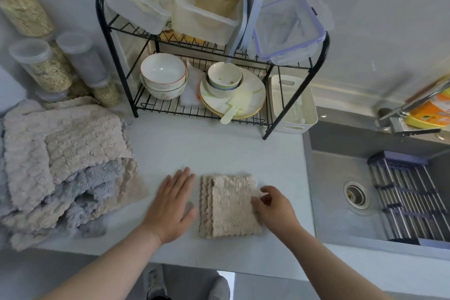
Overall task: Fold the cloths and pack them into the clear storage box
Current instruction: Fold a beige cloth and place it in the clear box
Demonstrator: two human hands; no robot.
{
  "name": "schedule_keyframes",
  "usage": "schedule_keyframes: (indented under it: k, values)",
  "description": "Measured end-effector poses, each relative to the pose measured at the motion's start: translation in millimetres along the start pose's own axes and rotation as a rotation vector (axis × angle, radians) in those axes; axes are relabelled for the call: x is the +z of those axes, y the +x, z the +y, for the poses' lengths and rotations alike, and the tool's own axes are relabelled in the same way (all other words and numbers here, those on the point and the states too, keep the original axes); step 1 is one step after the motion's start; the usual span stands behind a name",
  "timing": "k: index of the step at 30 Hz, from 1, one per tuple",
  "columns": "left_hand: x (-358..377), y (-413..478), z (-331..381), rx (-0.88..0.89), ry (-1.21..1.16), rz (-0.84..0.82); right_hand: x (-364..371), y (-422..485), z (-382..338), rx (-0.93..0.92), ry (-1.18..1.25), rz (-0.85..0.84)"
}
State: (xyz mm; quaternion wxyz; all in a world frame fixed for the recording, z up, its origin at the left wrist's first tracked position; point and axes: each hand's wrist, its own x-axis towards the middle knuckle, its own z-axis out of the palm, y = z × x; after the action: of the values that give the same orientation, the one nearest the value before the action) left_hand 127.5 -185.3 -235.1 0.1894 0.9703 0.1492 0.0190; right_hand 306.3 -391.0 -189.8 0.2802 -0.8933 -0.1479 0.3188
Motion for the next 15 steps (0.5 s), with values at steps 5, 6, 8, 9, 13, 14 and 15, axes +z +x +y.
schedule_keyframes:
  k: [5, 6, 8, 9, 13, 14, 15]
  values:
    - [3, 32, 53, 0.226, 0.129, -0.086, 14, -1, -3, 0.032, -0.045, 0.083]
    - [9, 35, 50, 0.124, 0.150, -0.157, 15, 1, -2, 0.043, -0.052, 0.075]
    - [15, 35, 41, 0.001, 0.172, -0.296, 16, 1, -6, 0.077, -0.080, 0.030]
    - [19, 34, 37, -0.018, 0.195, -0.310, 15, 2, -8, 0.086, -0.074, 0.013]
    - [14, 35, 45, -0.060, 0.175, -0.347, 7, -2, -17, 0.083, 0.123, -0.019]
    - [8, 38, 50, -0.083, 0.098, -0.318, 1, -4, -21, 0.055, 0.166, -0.026]
    - [0, 40, 56, -0.130, -0.039, -0.258, -8, -8, -25, 0.021, 0.211, -0.039]
